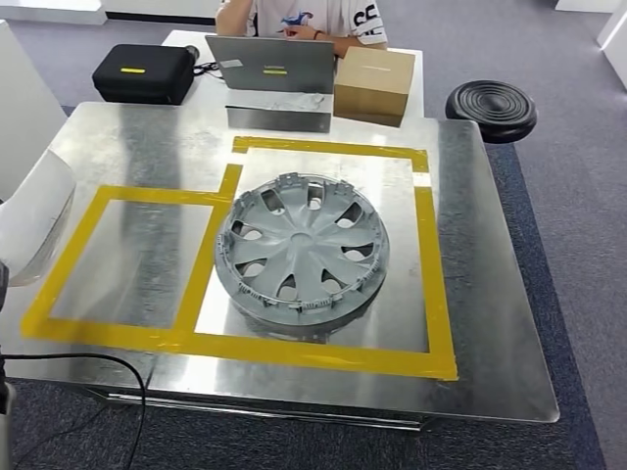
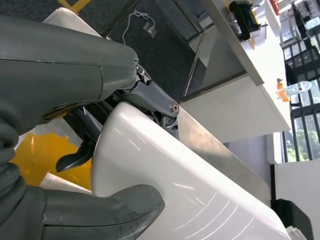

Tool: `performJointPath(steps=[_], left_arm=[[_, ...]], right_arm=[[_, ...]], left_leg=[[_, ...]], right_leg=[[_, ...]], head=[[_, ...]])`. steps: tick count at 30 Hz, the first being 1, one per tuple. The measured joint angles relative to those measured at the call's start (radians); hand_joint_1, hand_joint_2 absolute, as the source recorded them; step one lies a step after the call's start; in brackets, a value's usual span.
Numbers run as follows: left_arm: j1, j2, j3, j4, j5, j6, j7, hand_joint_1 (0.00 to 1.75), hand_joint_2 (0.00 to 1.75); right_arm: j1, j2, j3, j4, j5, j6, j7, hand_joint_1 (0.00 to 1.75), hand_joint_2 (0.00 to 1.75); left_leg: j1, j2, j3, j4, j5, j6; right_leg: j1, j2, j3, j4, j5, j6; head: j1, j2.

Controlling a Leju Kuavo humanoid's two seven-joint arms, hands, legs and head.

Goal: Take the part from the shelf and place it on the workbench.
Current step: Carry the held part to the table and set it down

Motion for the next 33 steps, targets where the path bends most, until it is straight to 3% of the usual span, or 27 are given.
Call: performJointPath(steps=[3,5,6,8,10,11,12,13,15,16,20,22,24,25,26,27,29,31,33], left_arm=[[-0.012,0.007,-0.001,0.016,0.001,0.002,-0.004,1.68,1.75],[-0.018,0.011,-0.004,0.025,0.001,0.003,-0.006,1.68,1.75],[-0.022,0.014,-0.005,0.029,0.000,0.003,-0.007,1.68,1.75],[-0.028,0.016,-0.007,0.038,0.000,0.003,-0.008,1.68,1.75],[-0.028,0.016,-0.009,0.048,-0.001,0.003,-0.009,1.68,1.75],[-0.029,0.017,-0.010,0.052,-0.001,0.003,-0.009,1.68,1.75],[-0.030,0.018,-0.011,0.055,-0.001,0.003,-0.009,1.68,1.75],[-0.032,0.019,-0.011,0.057,-0.001,0.003,-0.009,1.68,1.75],[-0.037,0.020,-0.013,0.060,-0.001,0.003,-0.009,1.68,1.75],[-0.039,0.020,-0.014,0.063,-0.001,0.003,-0.009,1.68,1.75],[-0.042,0.020,-0.016,0.072,-0.002,0.003,-0.009,1.68,1.75],[-0.044,0.020,-0.017,0.073,-0.003,0.003,-0.009,1.68,1.75],[-0.044,0.020,-0.017,0.076,-0.003,0.002,-0.009,1.68,1.75],[-0.045,0.020,-0.018,0.078,-0.004,0.002,-0.009,1.68,1.75],[-0.045,0.020,-0.018,0.080,-0.004,0.002,-0.009,1.69,1.75],[-0.045,0.020,-0.019,0.082,-0.004,0.002,-0.009,1.71,1.75],[-0.046,0.020,-0.021,0.085,-0.004,0.002,-0.009,1.75,1.75],[-0.048,0.023,-0.022,0.086,-0.005,0.001,-0.010,1.75,1.75],[-0.051,0.027,-0.025,0.088,-0.006,0.002,-0.011,1.75,1.75]], right_arm=[[0.002,0.000,0.001,0.001,0.000,0.000,0.000,0.00,1.75],[0.002,0.000,0.001,0.001,0.000,0.000,0.000,0.00,1.75],[0.001,0.000,0.001,0.001,0.000,0.000,0.000,0.00,1.75],[0.000,-0.001,0.001,0.001,0.000,-0.001,0.000,0.00,1.75],[0.001,-0.001,0.001,0.001,0.000,0.000,0.000,0.00,1.75],[0.002,-0.001,0.001,0.001,0.000,0.000,0.000,0.00,1.75],[0.003,-0.001,0.001,0.001,0.000,0.000,0.000,0.00,1.75],[0.002,-0.001,0.001,0.002,0.000,0.000,0.000,0.00,1.75],[0.001,-0.002,0.001,0.002,0.000,0.000,0.000,0.00,1.75],[0.001,-0.003,0.001,0.002,0.000,0.000,0.000,0.00,1.75],[0.003,-0.003,0.001,0.002,0.000,0.000,0.000,0.00,1.75],[0.002,-0.003,0.002,0.002,0.000,0.000,0.000,0.00,1.75],[0.002,-0.003,0.002,0.002,0.000,0.000,0.000,0.00,1.75],[0.002,-0.003,0.001,0.002,0.000,0.000,0.000,0.00,1.75],[0.003,-0.003,0.001,0.003,0.000,0.000,0.000,0.00,1.31],[0.003,-0.004,0.001,0.003,0.000,0.000,0.000,0.00,0.87],[0.002,-0.004,0.001,0.004,0.000,0.000,-0.001,0.00,0.00],[0.000,-0.005,0.002,0.004,-0.001,0.000,-0.002,0.00,0.00],[0.000,-0.005,0.002,0.006,-0.001,-0.001,-0.003,0.00,0.00]], left_leg=[[-0.001,0.000,-0.001,-0.004,0.003,-0.014],[0.001,0.000,-0.009,0.015,-0.015,-0.024],[0.001,0.000,-0.026,0.052,-0.038,-0.027],[0.002,0.000,-0.090,0.188,-0.103,-0.032],[0.002,0.000,-0.141,0.289,-0.129,-0.034],[0.003,0.001,-0.141,0.282,-0.111,-0.034],[0.003,0.001,-0.120,0.235,-0.076,-0.034],[0.004,0.002,-0.086,0.164,-0.037,-0.034],[0.005,0.002,-0.027,0.037,0.007,-0.031],[0.004,0.001,-0.015,0.008,0.011,-0.028],[0.004,-0.001,-0.013,-0.001,0.013,-0.003],[0.006,0.000,-0.012,-0.002,0.014,0.007],[0.004,0.001,-0.013,-0.002,0.013,0.011],[0.004,0.001,-0.013,-0.002,0.013,0.011],[0.003,0.000,-0.013,-0.002,0.013,0.011],[0.003,0.000,-0.011,-0.002,0.013,0.011],[0.002,-0.001,-0.008,-0.001,0.011,0.007],[-0.001,-0.001,-0.009,0.000,0.010,-0.001],[-0.001,-0.001,-0.010,-0.003,0.014,-0.011]], right_leg=[[0.001,0.001,0.003,-0.007,-0.001,-0.011],[-0.002,0.001,0.005,-0.012,0.003,-0.023],[-0.004,0.001,0.006,-0.015,0.004,-0.029],[-0.004,0.000,0.006,-0.016,0.005,-0.034],[-0.004,0.000,0.006,-0.016,0.004,-0.036],[-0.005,0.000,0.006,-0.016,0.004,-0.036],[-0.005,0.001,0.007,-0.016,0.004,-0.035],[-0.005,0.001,0.009,-0.015,0.004,-0.033],[-0.001,0.002,0.007,-0.011,0.001,-0.025],[0.002,0.003,0.005,-0.010,0.001,-0.020],[0.001,0.002,-0.004,0.002,-0.010,-0.002],[-0.001,-0.001,-0.046,0.090,-0.061,0.008],[-0.002,-0.002,-0.112,0.230,-0.121,0.013],[-0.002,-0.002,-0.133,0.275,-0.132,0.013],[-0.002,-0.002,-0.136,0.279,-0.122,0.011],[-0.002,-0.002,-0.117,0.238,-0.094,0.009],[-0.001,-0.001,-0.044,0.092,-0.028,0.002],[0.000,0.000,0.004,0.001,-0.004,-0.004],[0.002,0.001,0.008,-0.010,-0.003,-0.010]], head=[[-0.003,0.000],[-0.006,0.000],[-0.008,0.000],[-0.012,0.000],[-0.012,0.000],[-0.012,0.000],[-0.012,0.000],[-0.012,0.000],[-0.013,0.000],[-0.012,0.000],[-0.008,0.000],[-0.004,0.000],[-0.002,0.000],[-0.002,0.000],[-0.002,0.000],[-0.002,0.000],[-0.002,0.000],[-0.003,0.000],[-0.004,0.000]])
